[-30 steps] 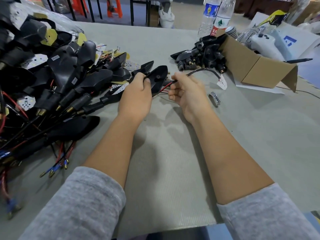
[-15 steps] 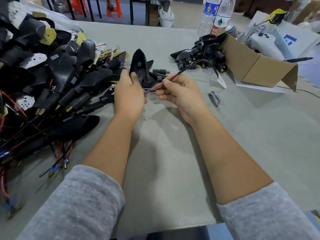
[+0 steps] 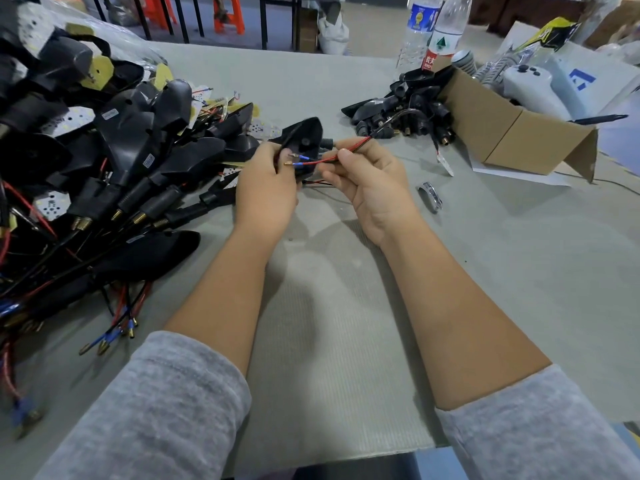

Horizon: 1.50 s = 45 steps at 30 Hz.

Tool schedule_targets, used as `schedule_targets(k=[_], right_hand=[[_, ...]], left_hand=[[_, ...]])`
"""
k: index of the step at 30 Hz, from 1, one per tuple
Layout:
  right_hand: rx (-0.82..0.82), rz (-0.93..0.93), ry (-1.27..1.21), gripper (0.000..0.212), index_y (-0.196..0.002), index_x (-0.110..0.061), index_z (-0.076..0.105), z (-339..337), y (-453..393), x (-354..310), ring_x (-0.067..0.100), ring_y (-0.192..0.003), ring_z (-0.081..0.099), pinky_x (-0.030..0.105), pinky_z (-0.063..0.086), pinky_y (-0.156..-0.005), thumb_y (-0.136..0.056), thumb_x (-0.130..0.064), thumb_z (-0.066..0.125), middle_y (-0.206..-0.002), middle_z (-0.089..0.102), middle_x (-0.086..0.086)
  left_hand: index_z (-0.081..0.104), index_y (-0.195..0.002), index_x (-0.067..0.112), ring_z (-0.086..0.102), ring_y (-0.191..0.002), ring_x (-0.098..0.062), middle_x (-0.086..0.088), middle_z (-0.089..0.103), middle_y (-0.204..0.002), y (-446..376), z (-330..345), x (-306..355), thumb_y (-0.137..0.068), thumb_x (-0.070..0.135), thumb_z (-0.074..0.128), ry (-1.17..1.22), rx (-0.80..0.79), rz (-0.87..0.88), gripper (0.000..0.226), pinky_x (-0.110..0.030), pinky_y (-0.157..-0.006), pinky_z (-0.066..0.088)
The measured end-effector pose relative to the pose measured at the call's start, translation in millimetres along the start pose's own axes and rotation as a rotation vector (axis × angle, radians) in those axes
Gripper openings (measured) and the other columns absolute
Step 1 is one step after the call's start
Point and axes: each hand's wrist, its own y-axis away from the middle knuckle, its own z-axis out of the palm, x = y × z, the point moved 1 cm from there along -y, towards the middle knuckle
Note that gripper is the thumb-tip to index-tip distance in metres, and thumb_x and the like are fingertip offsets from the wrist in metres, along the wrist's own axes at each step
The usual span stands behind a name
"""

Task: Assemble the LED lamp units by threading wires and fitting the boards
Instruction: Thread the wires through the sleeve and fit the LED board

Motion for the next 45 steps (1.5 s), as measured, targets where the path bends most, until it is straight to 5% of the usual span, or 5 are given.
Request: schedule_targets(k=[3,14,21,39,45], right_hand=[[0.086,-0.045,0.084,0.016,-0.089,-0.003,0.057,-2,-2,2,0.017,-0.068,0.068,0.021,0.057,-0.070,-0.095,0.009,0.048,-0.079,0.066,0.011],[0.254,-0.088,0.280,0.018,-0.086,-0.008,0.059,-6,-3,3,0.012,-0.064,0.068,0.023,0.058,-0.071,-0.094,0.007,0.053,-0.081,0.064,0.012],[0.161,-0.052,0.247,0.015,-0.087,-0.005,0.060,-3,-1,2,0.013,-0.066,0.068,0.024,0.059,-0.072,-0.094,0.007,0.054,-0.079,0.065,0.012],[0.162,-0.020,-0.021,0.017,-0.091,-0.006,0.055,-9,-5,2,0.015,-0.070,0.071,0.024,0.059,-0.072,-0.098,0.005,0.045,-0.085,0.067,0.014],[0.094,0.010,0.034,0.019,-0.090,-0.006,0.054,-5,-6,5,0.016,-0.069,0.070,0.024,0.059,-0.072,-0.099,0.006,0.042,-0.086,0.067,0.014]], left_hand=[[0.056,-0.096,0.017,0.056,-0.058,-0.014,-0.003,0.061,-0.076,0,3,1,-0.101,0.028,0.045,0.096,-0.047,-0.021,0.016,-0.019,-0.049,0.047],[0.059,-0.084,0.013,0.055,-0.060,-0.013,-0.006,0.057,-0.077,-1,1,11,-0.090,0.000,0.048,0.699,-0.156,-0.313,0.019,-0.023,-0.062,0.053],[0.050,-0.119,0.004,0.064,-0.073,-0.008,-0.008,0.064,-0.099,-1,5,11,-0.090,-0.011,0.041,0.581,-0.161,-0.295,0.034,-0.022,-0.080,0.055],[0.065,-0.100,0.020,0.062,-0.072,-0.002,0.010,0.065,-0.075,5,1,11,-0.090,0.001,0.063,0.604,-0.175,-0.213,0.022,-0.022,-0.078,0.055],[0.063,-0.106,0.024,0.064,-0.089,-0.004,0.006,0.067,-0.098,2,-2,8,-0.094,0.008,0.059,0.649,-0.133,-0.199,0.021,-0.020,-0.080,0.055]])
